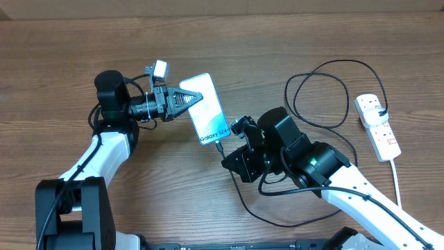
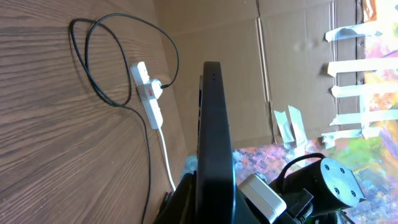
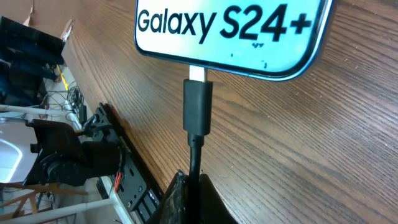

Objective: Plug charger to phone and switch on socket
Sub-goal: 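Press the USB-C plug further into the phone port with the right gripper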

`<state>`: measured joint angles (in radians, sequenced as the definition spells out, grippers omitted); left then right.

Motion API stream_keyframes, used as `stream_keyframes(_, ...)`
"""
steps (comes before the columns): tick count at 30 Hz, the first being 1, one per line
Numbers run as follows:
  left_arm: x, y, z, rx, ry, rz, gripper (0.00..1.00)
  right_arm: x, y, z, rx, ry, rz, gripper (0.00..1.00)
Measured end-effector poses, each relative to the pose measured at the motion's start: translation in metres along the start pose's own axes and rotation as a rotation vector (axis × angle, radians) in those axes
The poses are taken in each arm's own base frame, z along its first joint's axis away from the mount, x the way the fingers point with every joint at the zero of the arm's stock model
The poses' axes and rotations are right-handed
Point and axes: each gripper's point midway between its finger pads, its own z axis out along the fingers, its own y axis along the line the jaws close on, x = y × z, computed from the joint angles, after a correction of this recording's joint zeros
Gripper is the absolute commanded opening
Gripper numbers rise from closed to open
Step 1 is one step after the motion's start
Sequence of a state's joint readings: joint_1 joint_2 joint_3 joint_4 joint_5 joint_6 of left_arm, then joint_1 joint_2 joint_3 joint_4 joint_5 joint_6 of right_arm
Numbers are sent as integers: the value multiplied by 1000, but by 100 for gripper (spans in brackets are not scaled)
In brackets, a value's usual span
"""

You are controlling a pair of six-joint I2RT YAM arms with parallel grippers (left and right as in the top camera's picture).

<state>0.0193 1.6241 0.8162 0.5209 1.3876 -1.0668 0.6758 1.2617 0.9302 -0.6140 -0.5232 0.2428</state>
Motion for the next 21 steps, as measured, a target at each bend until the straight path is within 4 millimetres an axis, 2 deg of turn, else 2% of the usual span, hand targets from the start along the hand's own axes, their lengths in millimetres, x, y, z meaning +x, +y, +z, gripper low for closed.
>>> stream_keyframes(14,0,0,0,0,-1,0,4,-6,1,2,-7,-18,-14,4)
stream_keyframes(16,0,0,0,-1,-1,1,4,-6,1,2,-5,-19,-13,12)
stream_keyframes(19,1,-1,0,4,7,2,4,-6,-1,2,5,-22,-11,34)
stream_keyframes(21,2,-1,0,6,10,13,4,-2,-3,2,13,-5,3,41)
